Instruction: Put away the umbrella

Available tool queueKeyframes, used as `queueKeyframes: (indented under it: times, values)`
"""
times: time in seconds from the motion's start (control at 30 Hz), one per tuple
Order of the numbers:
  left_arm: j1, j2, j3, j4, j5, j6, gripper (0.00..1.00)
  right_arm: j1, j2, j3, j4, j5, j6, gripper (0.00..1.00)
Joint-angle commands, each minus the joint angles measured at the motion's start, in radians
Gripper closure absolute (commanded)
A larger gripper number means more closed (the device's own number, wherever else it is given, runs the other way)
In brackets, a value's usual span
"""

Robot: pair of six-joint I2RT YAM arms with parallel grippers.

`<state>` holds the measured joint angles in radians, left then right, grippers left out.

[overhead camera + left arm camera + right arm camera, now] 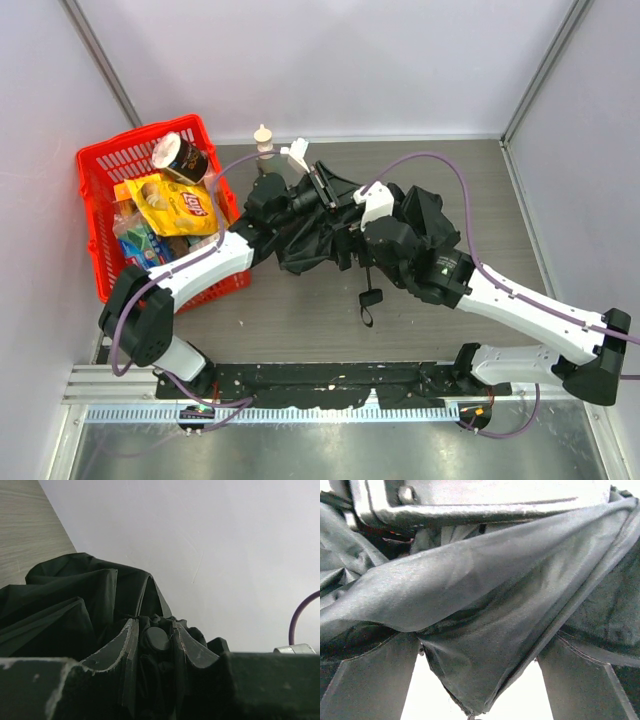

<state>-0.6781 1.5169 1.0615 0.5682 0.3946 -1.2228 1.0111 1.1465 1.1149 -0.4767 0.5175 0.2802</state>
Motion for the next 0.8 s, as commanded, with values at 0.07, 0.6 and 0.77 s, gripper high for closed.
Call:
queueKeyframes:
  times: [0.07, 0.6, 0.77]
  values:
    - [-0.024, -0.075, 0.006, 0.208, 0.122, -0.060, 1.00, -0.028, -0.062, -0.012, -0.016, 0.150, 0.004, 0.01]
    - [-0.024, -0.021, 0.023, 0.438, 0.346, -0.225, 1.00, -0.054, -0.114, -0.085, 0.174, 0.000, -0.167, 0.30]
    - [-0.024, -0.031, 0.015, 0.453, 0.363, -0.225, 1.00, -0.062, -0.178, -0.145, 0.282, -0.118, -0.193, 0.70]
